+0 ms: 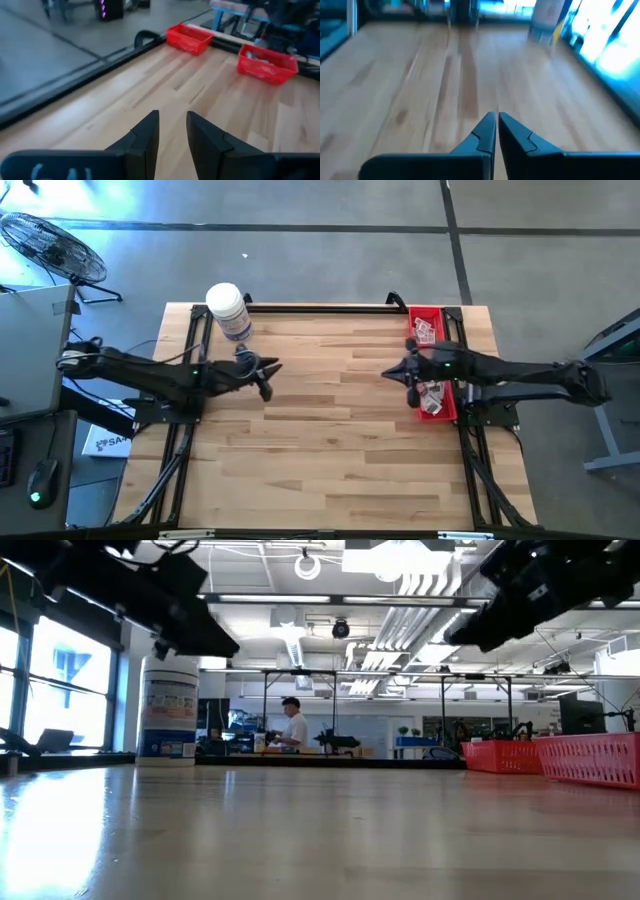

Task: Pick & Place First Aid Supplies
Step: Return to Home Position

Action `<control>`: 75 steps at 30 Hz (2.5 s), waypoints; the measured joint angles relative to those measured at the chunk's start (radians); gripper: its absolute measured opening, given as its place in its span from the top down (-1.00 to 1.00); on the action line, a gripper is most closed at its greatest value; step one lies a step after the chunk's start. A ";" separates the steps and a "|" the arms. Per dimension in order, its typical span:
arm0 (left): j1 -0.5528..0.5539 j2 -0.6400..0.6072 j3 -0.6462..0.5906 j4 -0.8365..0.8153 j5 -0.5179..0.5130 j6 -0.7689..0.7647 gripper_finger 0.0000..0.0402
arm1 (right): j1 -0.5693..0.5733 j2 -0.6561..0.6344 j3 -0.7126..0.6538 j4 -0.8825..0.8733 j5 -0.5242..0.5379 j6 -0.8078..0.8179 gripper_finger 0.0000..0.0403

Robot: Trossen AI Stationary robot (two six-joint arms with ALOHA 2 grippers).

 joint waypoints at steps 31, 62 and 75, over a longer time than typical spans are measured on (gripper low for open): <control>-0.001 -0.783 -0.231 -0.313 0.296 0.146 0.52 | 0.105 -0.705 -0.417 0.092 0.167 0.231 0.99; -0.001 -0.834 -0.412 -0.194 0.434 0.180 0.89 | 0.110 -0.694 -0.418 0.087 0.188 0.225 0.98; -0.001 -0.834 -0.413 -0.196 0.435 0.180 0.89 | 0.110 -0.694 -0.418 0.086 0.188 0.225 0.97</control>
